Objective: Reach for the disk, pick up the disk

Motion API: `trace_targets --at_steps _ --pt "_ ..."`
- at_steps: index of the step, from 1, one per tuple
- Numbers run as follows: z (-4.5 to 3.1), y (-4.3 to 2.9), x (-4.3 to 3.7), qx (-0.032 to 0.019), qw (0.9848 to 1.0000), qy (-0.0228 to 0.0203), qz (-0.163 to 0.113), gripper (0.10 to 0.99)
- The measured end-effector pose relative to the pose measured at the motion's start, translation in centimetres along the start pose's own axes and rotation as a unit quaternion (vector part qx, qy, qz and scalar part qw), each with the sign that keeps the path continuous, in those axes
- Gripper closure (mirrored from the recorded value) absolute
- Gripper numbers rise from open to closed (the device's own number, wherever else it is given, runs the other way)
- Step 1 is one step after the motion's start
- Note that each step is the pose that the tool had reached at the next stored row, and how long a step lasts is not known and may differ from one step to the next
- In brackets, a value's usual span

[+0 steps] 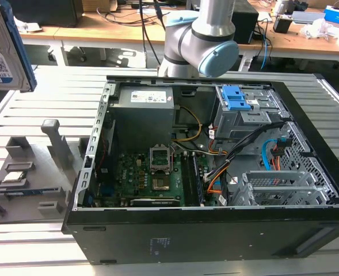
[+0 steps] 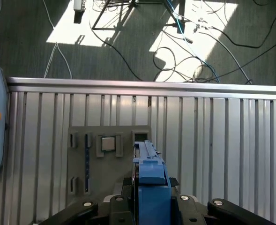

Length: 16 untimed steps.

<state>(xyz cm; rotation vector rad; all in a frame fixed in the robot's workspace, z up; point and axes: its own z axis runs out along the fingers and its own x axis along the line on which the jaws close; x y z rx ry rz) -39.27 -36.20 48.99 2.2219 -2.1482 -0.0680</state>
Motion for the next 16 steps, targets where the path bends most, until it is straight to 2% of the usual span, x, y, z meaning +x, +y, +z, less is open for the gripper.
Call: trace_targets --at_steps 8,10,14,16 --pt "-1.81 0.02 0.01 -0.0022 1.0000 -0.0001 0.000 0.722" --pt "-2.58 0.02 0.01 -0.0031 1.0000 -0.0001 0.000 0.722" --pt "-3.40 0.03 0.01 -0.0041 1.0000 -0.0001 0.000 0.722" --pt "-4.04 0.05 0.02 -0.0047 1.0000 -0.0001 0.000 0.722"
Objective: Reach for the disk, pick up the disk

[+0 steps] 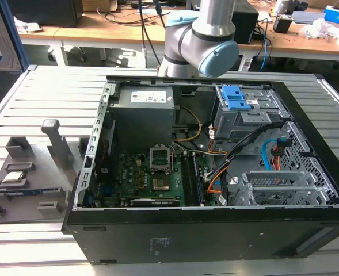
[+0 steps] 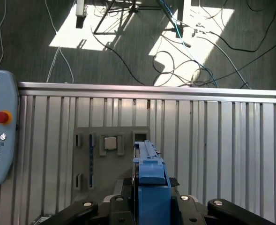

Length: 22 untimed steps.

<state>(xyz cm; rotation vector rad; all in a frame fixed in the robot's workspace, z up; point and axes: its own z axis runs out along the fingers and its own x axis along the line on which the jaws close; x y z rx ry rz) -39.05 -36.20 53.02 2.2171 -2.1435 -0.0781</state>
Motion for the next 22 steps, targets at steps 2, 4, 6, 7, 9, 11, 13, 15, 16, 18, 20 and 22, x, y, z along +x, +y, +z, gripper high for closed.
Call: trace_targets --at_steps 2,4,6,7,9,11,13,15,16,18,20,22 --pt "-0.59 0.02 0.00 -0.0006 1.0000 0.0000 0.000 0.722" --pt "-1.21 0.04 0.01 -0.0012 1.0000 0.0000 0.000 0.722" --pt "-1.63 0.05 0.01 -0.0016 1.0000 -0.0001 0.000 0.722" --pt "-1.88 0.06 0.01 -0.0018 1.0000 -0.0001 0.000 0.722" --pt "-2.47 0.08 0.01 -0.0024 1.0000 -0.0001 0.000 0.722" --pt "-3.02 0.10 0.01 -0.0030 1.0000 -0.0001 0.000 0.722" --pt "-3.41 0.11 0.01 -0.0034 1.0000 -0.0001 0.000 0.722" --pt "-4.13 0.13 0.02 -0.0042 1.0000 -0.0002 0.000 0.722" --pt "-4.34 0.14 0.02 -0.0045 1.0000 -0.0002 0.000 0.722" --pt "-4.78 0.14 0.02 -0.0050 1.0000 -0.0002 0.000 0.722" --pt "-5.35 0.16 0.02 -0.0057 1.0000 -0.0002 0.000 0.722" --pt "-5.79 0.17 0.03 -0.0062 1.0000 -0.0002 0.000 0.722"
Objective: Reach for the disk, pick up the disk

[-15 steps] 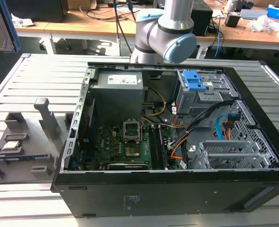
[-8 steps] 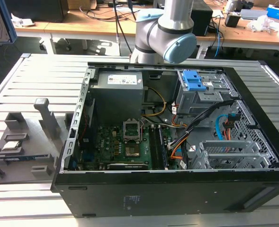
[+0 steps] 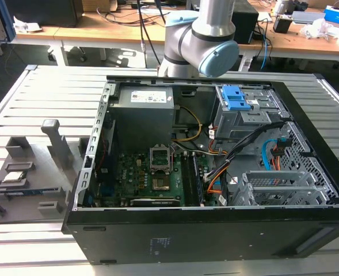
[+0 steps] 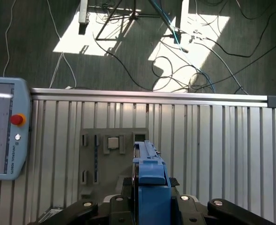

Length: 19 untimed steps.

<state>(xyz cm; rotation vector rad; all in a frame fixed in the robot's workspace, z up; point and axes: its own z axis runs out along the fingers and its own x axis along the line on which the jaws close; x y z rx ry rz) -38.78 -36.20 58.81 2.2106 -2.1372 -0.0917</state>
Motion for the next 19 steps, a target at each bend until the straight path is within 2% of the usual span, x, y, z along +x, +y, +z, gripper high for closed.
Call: trace_targets --at_steps 14,16,19 --pt "-3.19 0.13 0.01 -0.0037 1.0000 -0.0001 0.000 0.722" --pt "-3.52 0.15 0.01 -0.0041 1.0000 -0.0001 0.000 0.722" --pt "-3.52 0.15 0.01 -0.0041 1.0000 -0.0003 0.000 0.722"
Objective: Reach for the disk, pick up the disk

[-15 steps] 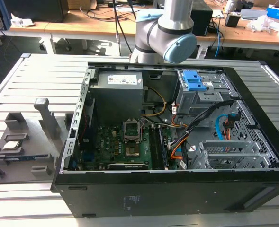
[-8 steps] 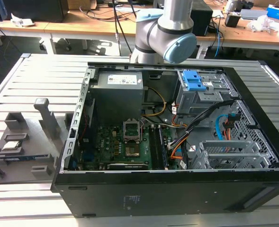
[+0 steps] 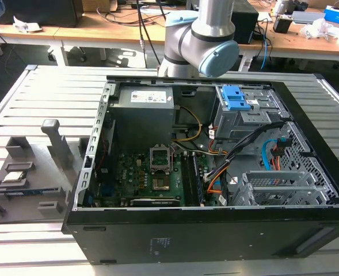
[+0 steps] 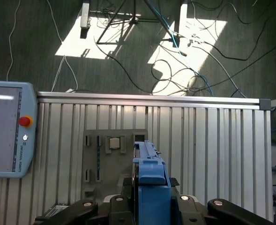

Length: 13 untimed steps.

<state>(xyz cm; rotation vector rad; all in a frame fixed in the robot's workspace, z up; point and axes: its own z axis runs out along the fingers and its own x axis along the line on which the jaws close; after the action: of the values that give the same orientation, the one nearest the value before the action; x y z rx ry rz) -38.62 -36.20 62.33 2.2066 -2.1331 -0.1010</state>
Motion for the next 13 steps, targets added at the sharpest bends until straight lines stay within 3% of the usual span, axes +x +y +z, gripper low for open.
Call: trace_targets --at_steps 5,7,9,13 --pt "0.00 -0.01 0.01 0.0000 1.0000 -0.0004 0.000 0.722" --pt "-0.02 -0.27 0.01 0.0002 1.0000 -0.0047 0.000 0.722" --pt "-0.03 -0.43 -0.05 0.0003 1.0000 -0.0055 0.000 0.722" --pt "-0.01 -1.66 -0.49 0.0000 1.0000 -0.0046 0.000 0.722"
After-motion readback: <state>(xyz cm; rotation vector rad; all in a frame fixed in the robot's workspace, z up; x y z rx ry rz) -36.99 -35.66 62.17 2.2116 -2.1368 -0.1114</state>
